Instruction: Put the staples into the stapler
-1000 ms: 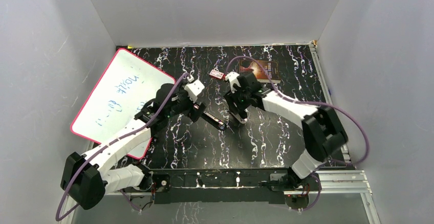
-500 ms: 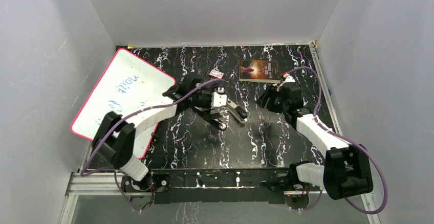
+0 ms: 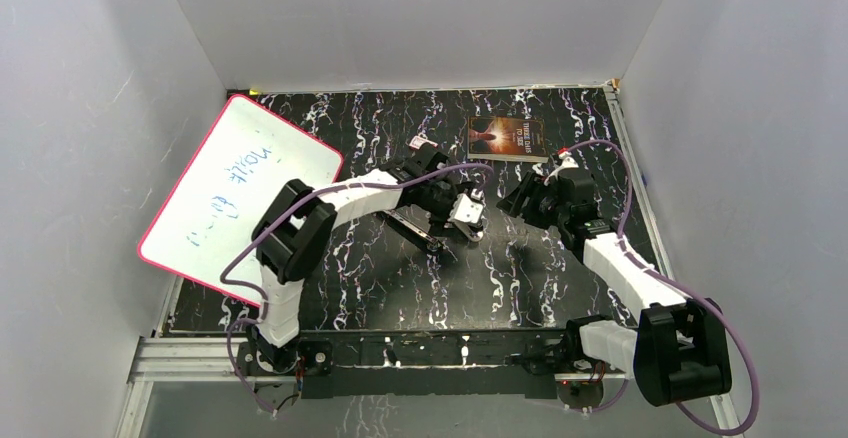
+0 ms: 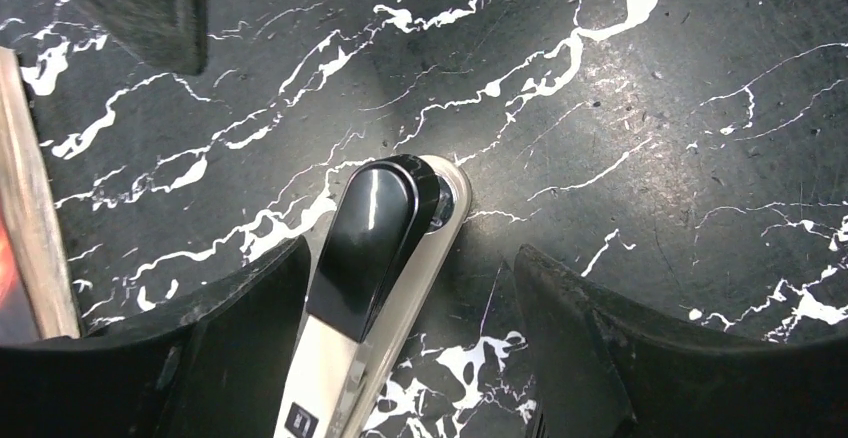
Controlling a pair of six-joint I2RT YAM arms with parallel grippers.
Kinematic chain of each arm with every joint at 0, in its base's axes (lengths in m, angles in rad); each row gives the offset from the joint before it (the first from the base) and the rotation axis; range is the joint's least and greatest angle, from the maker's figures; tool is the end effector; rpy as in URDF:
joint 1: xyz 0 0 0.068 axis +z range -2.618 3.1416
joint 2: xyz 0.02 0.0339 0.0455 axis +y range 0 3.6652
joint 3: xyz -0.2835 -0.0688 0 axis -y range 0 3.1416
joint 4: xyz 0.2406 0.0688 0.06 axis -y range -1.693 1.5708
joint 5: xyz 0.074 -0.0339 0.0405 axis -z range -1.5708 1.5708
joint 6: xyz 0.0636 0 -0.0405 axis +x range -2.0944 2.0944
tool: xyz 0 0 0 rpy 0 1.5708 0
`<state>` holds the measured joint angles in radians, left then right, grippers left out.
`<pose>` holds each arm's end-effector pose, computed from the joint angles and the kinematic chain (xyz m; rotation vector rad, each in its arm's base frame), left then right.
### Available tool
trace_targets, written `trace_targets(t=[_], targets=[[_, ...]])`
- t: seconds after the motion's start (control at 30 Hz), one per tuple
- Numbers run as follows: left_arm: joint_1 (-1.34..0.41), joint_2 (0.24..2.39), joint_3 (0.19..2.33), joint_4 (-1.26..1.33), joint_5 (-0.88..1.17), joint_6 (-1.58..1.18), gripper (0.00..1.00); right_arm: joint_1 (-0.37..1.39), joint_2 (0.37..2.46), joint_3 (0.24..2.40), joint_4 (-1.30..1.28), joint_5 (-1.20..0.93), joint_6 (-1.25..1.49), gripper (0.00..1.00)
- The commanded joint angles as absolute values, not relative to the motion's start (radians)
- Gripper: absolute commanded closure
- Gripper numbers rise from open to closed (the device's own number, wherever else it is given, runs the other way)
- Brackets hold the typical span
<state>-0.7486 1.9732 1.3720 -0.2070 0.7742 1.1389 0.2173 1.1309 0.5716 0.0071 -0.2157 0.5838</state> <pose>0.2964 -0.3361 0.2014 1.9637 0.9853 -0.6986 0.2421 0.0674 0.2218 0.2684 2.1735 0.6939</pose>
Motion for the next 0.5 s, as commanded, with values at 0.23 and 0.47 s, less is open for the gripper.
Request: trace_targets(t=[0.23,0.47], targets=[[-0.78,2.063,1.521,-0.298,0.816,1.177,0.47,0.199,1.091,0.563,0.0,-0.219,0.568,0.32],[-0.783,2.104,1.561,-0.33,0.784,1.183,0.49,0.197,1.095,0.562,-0.008,-0.224,0.562,0.32]])
